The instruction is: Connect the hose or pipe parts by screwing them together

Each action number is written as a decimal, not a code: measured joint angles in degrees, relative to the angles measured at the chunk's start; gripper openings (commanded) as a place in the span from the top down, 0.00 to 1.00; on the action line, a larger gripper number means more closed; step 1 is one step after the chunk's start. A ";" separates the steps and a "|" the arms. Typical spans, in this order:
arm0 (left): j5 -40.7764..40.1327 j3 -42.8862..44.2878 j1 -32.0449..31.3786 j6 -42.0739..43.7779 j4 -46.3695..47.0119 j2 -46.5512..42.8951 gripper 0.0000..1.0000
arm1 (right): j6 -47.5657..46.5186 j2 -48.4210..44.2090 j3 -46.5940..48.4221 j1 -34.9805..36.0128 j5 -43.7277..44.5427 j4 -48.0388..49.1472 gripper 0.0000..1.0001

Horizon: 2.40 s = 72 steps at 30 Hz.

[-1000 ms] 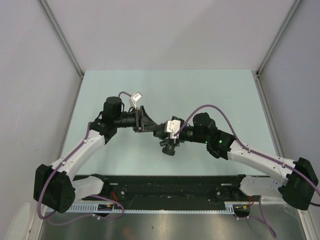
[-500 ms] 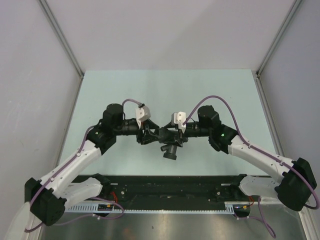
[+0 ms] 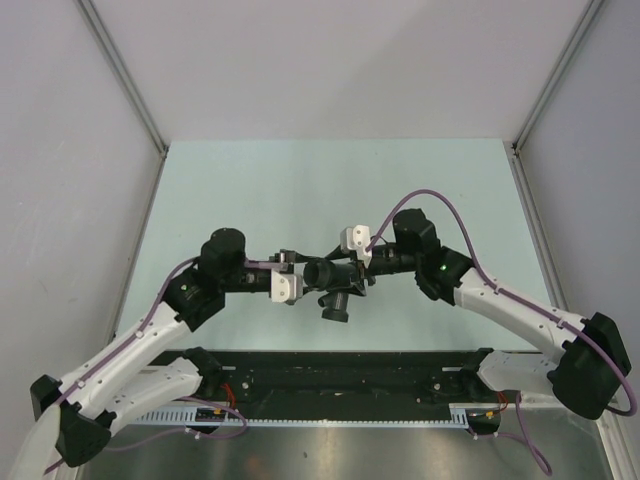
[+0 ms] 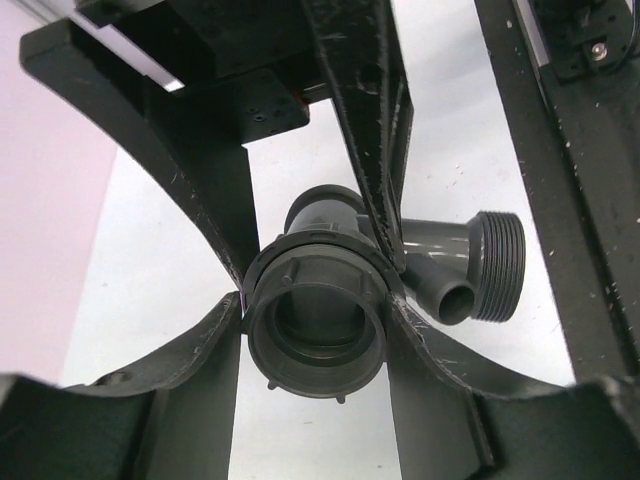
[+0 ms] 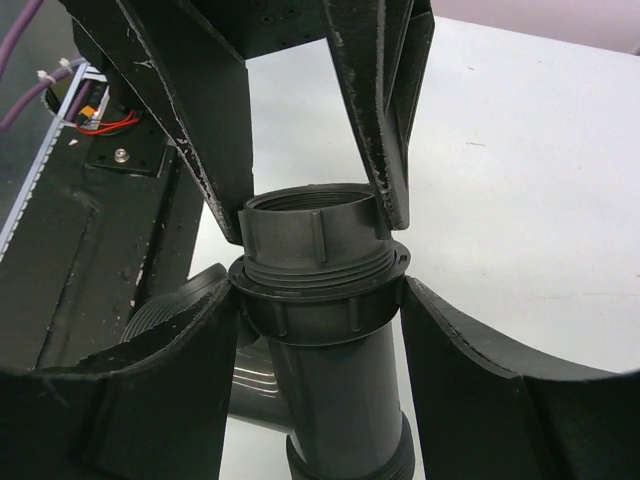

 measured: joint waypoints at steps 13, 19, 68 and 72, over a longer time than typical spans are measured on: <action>0.20 -1.38 -1.18 14.88 -4.87 -1.14 1.00 | 1.44 3.02 0.52 -1.03 -5.25 -0.98 1.00; 0.37 -1.38 -1.29 14.93 -5.16 -1.16 0.31 | 2.08 3.10 0.76 -1.27 -6.08 -1.84 1.00; -9.90 0.72 21.20 -109.04 0.33 0.07 0.03 | -8.04 -1.42 -0.24 12.87 41.42 5.51 1.00; -8.96 0.04 21.20 -113.52 0.52 0.07 0.03 | -9.38 -0.72 -0.26 14.51 42.93 6.43 1.00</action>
